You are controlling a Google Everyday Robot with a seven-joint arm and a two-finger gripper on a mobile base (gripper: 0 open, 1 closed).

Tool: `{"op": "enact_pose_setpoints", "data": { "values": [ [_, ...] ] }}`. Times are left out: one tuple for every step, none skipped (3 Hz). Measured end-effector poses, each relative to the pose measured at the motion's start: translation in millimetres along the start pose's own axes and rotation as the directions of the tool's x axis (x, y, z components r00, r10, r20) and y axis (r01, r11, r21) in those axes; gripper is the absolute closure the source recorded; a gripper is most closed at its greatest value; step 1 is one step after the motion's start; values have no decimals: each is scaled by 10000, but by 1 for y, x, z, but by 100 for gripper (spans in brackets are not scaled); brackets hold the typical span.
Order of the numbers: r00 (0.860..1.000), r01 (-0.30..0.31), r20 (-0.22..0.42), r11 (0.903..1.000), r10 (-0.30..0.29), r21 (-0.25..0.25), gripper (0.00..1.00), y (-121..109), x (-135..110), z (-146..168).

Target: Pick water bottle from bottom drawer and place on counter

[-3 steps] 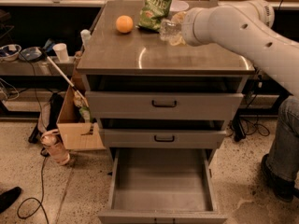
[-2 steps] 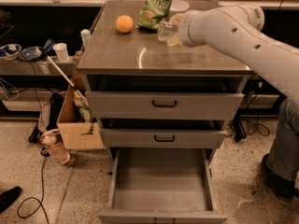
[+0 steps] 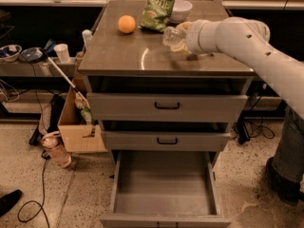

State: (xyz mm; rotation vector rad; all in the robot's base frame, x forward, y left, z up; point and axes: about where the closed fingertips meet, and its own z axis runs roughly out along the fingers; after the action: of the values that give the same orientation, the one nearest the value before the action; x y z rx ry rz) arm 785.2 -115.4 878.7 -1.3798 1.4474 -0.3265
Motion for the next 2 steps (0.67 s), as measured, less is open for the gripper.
{"op": "enact_pose_setpoints", "data": {
  "values": [
    [9999, -71, 73, 10000, 71, -30, 82, 2, -2, 3],
    [9999, -71, 73, 10000, 71, -31, 58, 2, -2, 3]
  ]
}}
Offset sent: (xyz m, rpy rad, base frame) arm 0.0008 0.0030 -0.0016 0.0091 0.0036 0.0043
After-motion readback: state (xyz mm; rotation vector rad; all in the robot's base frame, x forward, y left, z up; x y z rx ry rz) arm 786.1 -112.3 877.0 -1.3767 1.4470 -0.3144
